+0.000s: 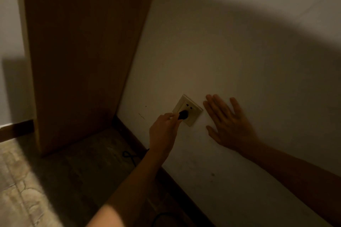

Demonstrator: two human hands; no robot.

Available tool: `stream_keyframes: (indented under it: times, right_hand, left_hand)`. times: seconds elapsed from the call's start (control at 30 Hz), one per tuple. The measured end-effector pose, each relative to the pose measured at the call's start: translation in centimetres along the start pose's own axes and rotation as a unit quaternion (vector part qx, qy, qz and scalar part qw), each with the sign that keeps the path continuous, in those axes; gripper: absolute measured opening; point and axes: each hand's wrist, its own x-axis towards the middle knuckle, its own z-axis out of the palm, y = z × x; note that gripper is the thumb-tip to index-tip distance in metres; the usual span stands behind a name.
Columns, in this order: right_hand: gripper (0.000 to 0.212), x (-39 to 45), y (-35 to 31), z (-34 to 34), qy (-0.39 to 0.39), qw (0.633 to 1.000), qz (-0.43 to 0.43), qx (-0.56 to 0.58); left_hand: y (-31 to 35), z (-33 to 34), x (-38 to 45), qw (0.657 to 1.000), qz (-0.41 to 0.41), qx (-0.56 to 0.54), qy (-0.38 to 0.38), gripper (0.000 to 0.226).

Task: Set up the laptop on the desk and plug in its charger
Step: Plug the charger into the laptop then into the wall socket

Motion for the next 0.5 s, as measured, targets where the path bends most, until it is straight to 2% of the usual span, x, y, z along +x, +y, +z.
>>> stream_keyframes:
  times: [0.07, 0.17, 0.33, 0.5]
  right_hand:
    - [0.082, 0.0, 0.1, 0.0, 0.002, 1.000, 0.002, -0.001]
    - [0.082, -0.1, 0.1, 0.1, -0.002, 1.000, -0.002, 0.006]
    - [0.080, 0.0, 0.0, 0.2, 0.007, 1.000, -0.002, 0.004]
    - [0.081, -0.2, 0.2, 0.4, 0.005, 1.000, -0.006, 0.001]
  left_hand:
    - [-0.5, -0.4, -0.3, 1.000, 0.024, -0.001, -0.019, 0.007]
    - [-0.5, -0.5, -0.3, 0.999, 0.024, -0.025, -0.009, 0.004]
    - [0.0, 0.3, -0.1, 0.999, -0.007, -0.045, 0.022, 0.022]
    - [-0.2, 0.6, 0.1, 0.998, 0.000, -0.054, 0.029, 0.018]
